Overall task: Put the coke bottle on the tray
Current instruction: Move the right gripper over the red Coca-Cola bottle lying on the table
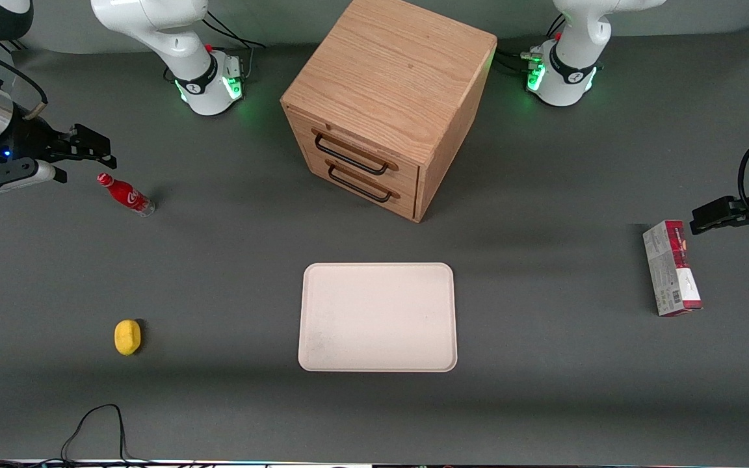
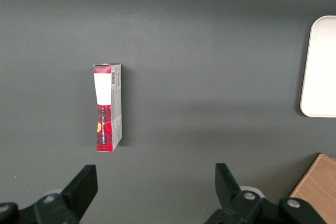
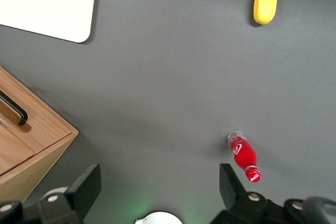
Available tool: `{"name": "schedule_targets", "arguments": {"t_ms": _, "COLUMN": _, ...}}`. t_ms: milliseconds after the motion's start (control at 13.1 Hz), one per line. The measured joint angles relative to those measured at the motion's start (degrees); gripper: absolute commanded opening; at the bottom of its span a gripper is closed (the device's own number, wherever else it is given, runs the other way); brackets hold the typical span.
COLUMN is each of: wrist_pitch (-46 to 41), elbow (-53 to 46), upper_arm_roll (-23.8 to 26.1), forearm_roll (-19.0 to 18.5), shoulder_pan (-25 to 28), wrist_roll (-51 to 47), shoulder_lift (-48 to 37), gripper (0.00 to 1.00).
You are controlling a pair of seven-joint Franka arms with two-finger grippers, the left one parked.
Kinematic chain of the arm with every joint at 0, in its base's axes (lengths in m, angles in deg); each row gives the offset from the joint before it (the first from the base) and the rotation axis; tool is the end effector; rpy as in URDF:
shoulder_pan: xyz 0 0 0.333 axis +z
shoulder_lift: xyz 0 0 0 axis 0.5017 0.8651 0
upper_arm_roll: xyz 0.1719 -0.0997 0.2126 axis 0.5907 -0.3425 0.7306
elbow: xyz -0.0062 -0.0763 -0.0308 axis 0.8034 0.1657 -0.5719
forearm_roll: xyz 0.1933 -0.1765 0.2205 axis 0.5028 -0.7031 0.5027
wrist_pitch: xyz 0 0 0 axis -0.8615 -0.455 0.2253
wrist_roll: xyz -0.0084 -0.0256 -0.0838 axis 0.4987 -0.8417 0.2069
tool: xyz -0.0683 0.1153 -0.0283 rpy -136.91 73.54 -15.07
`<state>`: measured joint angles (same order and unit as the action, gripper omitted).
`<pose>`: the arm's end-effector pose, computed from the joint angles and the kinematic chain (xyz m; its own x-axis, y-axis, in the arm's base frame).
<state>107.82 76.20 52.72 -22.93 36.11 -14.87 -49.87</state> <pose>0.4591 0.0213 0.5430 0.9753 0.2044 -0.0837 0.1976 -0.9768 -0.0829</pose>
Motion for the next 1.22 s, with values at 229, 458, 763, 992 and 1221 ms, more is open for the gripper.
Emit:
{"name": "schedule_targets", "arguments": {"t_ms": 229, "wrist_pitch": -0.2, "elbow": -0.38, "upper_arm_roll": -0.08, "forearm_roll": 0.0, "shoulder_pan": 0.0, "wrist_roll": -0.25, "shoulder_lift": 0.5, "gripper": 1.0}}
{"name": "schedule_targets", "arguments": {"t_ms": 458, "wrist_pitch": -1.13, "elbow": -0.61, "upper_arm_roll": -0.09, "forearm_roll": -0.85, "shoulder_pan": 0.05, "wrist_roll": -0.58, "shoulder_lift": 0.79, "gripper": 1.0}}
{"name": "schedule_targets", "arguments": {"t_ms": 763, "wrist_pitch": -2.99, "elbow": -1.23, "upper_arm_roll": 0.31, "forearm_roll": -1.7, "shoulder_pan": 0.1, "wrist_roll": -4.48, "shoulder_lift": 0.89, "gripper": 1.0}}
{"name": "schedule_targets", "arguments": {"t_ms": 992, "wrist_pitch": -3.8, "elbow": -1.68, "upper_arm_roll": 0.35, "forearm_roll": -1.72, "shoulder_pan": 0.0, "wrist_roll": -4.65, "shoulder_lift": 0.89, "gripper": 1.0}}
{"name": "schedule_targets", "arguments": {"t_ms": 1221, "wrist_pitch": -4.28, "elbow": -1.72, "upper_arm_roll": 0.42, "forearm_roll": -1.73, "shoulder_pan": -0.01, "wrist_roll": -4.65, "shoulder_lift": 0.89, "gripper": 1.0}}
